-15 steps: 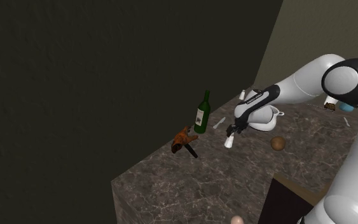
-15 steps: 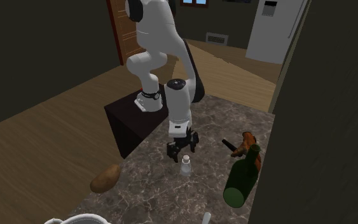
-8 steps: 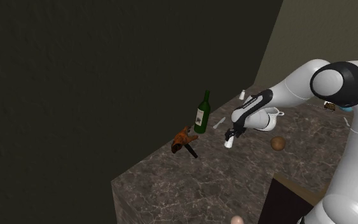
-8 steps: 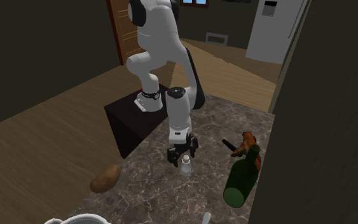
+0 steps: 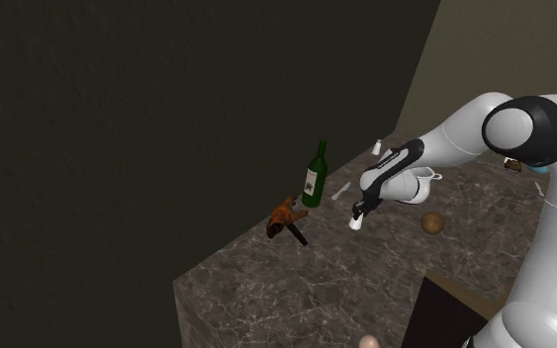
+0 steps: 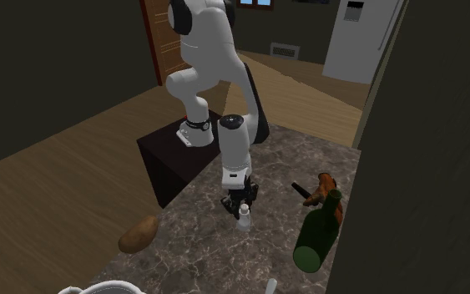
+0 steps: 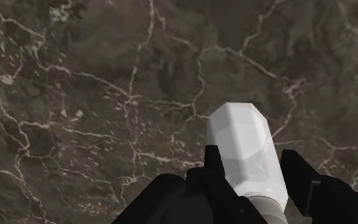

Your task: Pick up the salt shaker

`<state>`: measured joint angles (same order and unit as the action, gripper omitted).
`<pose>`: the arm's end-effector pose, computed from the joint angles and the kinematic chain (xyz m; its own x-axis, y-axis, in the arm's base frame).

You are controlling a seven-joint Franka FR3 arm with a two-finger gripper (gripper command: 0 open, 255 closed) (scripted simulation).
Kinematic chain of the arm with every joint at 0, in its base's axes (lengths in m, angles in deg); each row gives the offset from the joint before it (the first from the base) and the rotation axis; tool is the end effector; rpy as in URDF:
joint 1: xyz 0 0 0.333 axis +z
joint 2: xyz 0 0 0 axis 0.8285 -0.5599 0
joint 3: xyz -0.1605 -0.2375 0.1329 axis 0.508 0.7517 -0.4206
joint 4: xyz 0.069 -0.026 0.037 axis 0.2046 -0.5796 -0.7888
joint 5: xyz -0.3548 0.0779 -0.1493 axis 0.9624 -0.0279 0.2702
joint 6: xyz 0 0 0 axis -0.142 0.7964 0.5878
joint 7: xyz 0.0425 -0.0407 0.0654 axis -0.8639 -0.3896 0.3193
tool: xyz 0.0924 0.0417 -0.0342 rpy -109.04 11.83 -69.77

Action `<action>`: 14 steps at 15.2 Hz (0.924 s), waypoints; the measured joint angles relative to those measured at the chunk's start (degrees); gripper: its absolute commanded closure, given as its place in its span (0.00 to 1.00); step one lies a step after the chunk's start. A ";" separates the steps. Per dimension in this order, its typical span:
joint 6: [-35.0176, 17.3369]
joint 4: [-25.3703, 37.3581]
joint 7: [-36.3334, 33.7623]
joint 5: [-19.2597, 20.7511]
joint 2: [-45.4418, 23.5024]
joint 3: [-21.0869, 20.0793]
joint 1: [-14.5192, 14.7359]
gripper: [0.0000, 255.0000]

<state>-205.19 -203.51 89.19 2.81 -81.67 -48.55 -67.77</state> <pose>0.4846 -0.2281 0.2337 0.9585 -0.1874 0.2149 -0.1976 -0.9799 0.0264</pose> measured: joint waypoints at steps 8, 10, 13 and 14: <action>3.42 0.03 -2.28 2.78 3.41 1.75 1.36 1.00; 4.73 -0.05 -3.02 3.84 4.86 2.32 1.70 1.00; 6.71 0.09 -3.95 5.26 6.79 3.01 2.00 1.00; 7.35 0.11 -4.41 5.79 7.44 3.19 2.17 1.00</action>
<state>-197.84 -203.41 84.79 8.60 -74.23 -45.36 -65.60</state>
